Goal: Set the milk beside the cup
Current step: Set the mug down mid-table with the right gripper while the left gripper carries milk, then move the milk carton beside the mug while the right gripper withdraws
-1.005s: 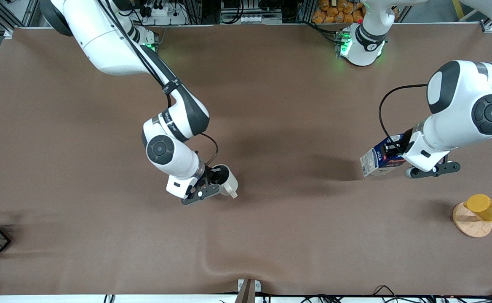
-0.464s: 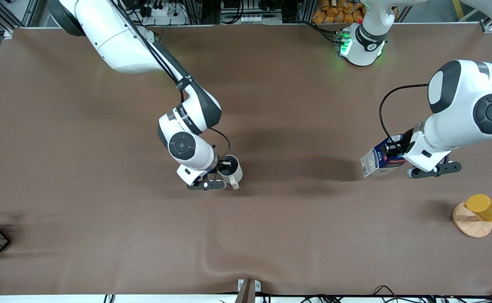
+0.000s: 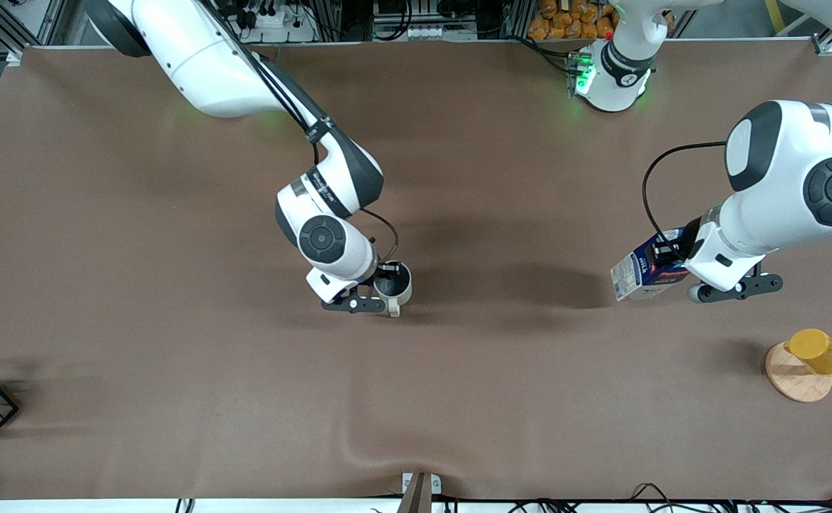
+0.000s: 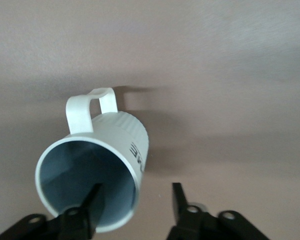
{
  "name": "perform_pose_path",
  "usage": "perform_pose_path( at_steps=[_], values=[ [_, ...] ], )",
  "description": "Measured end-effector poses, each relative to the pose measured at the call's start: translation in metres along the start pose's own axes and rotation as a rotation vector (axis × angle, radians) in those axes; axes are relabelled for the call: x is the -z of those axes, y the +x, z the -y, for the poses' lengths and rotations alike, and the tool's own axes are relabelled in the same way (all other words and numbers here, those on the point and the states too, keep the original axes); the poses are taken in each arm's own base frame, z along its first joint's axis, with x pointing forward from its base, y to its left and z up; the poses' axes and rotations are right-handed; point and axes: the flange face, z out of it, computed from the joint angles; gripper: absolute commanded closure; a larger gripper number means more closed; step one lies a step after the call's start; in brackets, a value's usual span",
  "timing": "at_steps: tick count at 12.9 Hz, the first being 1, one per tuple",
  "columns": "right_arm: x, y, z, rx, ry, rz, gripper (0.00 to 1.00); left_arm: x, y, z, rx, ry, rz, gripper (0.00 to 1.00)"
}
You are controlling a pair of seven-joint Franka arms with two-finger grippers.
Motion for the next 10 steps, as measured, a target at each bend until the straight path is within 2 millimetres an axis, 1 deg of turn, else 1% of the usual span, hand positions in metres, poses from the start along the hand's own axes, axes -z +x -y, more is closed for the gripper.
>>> perform_pose_path(
  at_steps=[1,2,3,4,5,7,8,9,10],
  values=[
    [0.027,0.002,-0.008,-0.012,-0.005,-0.002,0.0,0.002,-0.001,-0.002,0.002,0.0,0.002,0.49],
    [0.061,0.005,-0.021,-0.028,-0.006,-0.009,0.0,0.004,-0.005,-0.01,0.013,0.003,0.015,0.49],
    [0.097,0.007,-0.038,-0.038,-0.006,-0.017,0.0,0.007,-0.012,-0.025,0.026,0.003,0.02,0.49],
    [0.133,0.008,-0.061,-0.034,-0.006,-0.026,0.0,0.011,-0.021,-0.046,0.03,0.001,0.02,0.49],
    [0.167,0.011,-0.088,-0.02,-0.009,-0.034,0.0,0.014,-0.032,-0.069,0.033,0.001,0.023,0.49],
    [0.232,0.015,-0.164,0.024,-0.014,-0.039,0.0,0.02,-0.062,-0.12,0.034,0.0,0.026,0.49],
    [0.258,0.016,-0.205,0.039,-0.016,-0.036,0.0,0.024,-0.077,-0.146,0.031,-0.006,0.021,0.49],
    [0.279,0.014,-0.244,0.046,-0.017,-0.029,0.0,0.03,-0.092,-0.17,0.026,-0.014,0.011,0.49],
    [0.293,0.013,-0.281,0.044,-0.016,-0.018,0.0,0.036,-0.108,-0.194,0.015,-0.021,0.003,0.49]
  ],
)
